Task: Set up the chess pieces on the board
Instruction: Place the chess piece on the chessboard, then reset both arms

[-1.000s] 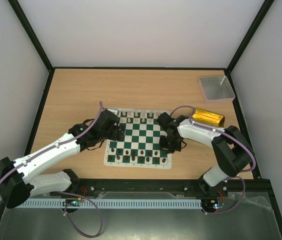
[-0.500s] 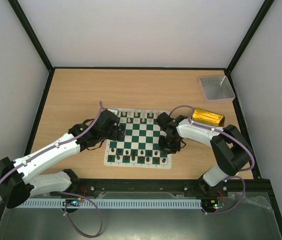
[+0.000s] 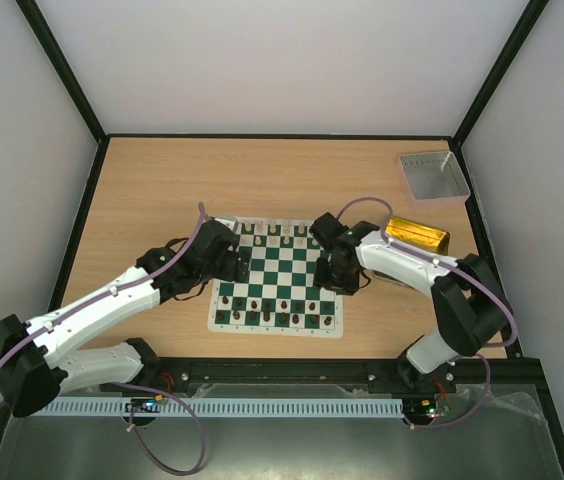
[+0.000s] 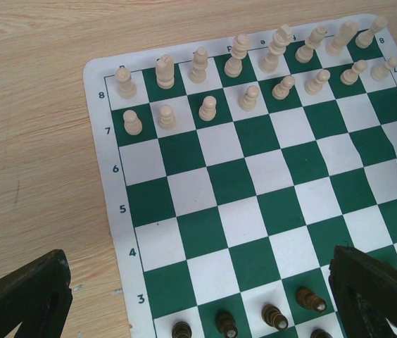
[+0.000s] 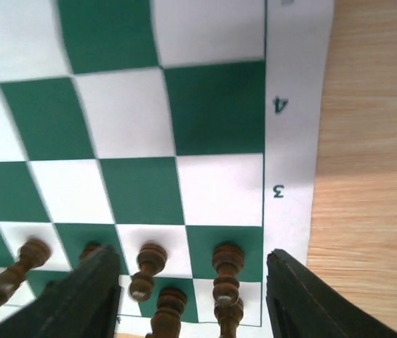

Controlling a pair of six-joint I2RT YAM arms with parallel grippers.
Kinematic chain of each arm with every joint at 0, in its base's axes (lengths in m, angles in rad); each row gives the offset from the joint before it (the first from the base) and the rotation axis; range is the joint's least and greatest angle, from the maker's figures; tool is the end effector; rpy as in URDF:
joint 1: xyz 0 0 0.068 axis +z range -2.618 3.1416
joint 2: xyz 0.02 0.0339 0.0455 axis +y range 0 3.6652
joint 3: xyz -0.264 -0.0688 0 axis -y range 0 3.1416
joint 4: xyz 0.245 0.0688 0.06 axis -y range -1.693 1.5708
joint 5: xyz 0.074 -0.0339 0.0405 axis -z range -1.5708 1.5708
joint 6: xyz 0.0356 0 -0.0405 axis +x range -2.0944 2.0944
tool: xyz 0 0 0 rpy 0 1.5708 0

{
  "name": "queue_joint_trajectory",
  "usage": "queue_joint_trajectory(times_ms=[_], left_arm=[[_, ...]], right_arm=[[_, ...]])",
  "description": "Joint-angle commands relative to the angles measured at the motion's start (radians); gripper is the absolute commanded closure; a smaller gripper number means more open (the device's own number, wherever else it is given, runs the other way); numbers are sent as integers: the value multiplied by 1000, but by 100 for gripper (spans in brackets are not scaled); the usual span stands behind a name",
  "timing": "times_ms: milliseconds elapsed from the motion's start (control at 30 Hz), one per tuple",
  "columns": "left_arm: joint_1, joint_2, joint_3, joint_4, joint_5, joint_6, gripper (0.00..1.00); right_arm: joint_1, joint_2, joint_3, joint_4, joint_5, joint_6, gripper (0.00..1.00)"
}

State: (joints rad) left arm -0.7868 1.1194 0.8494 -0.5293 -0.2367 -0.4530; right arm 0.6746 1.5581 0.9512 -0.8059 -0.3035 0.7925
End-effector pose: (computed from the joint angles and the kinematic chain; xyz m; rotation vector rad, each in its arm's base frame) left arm 0.1702 -0.1589 0.2657 0.2801 2.3492 -0.3288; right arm 0.2035 0.1764 0.1804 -0.1411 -3.0108 -0.5021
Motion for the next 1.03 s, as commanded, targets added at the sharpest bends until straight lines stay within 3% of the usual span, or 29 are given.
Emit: queue_joint_trajectory(times_ms=[0,167,467,733,1000], left_arm=[[-4,-40,-4,-7,-18,3,1],[-6,-66,16,-11,24,18,1],[-48,-49,134,-181,94,-26,1],[-202,-12,239,-311,106,-175,1],[-255,-32,315,-349,63,-323,1]], right_arm=[[-17,-114,94,-84,119,-8,44],[-24,-215,205,-205,250,-89,33],[-23,-447,242,-325,369,-148,31],[-23,-622,151,-358,293,-191,31],[-23,-703,69,-364,200,-214,32]])
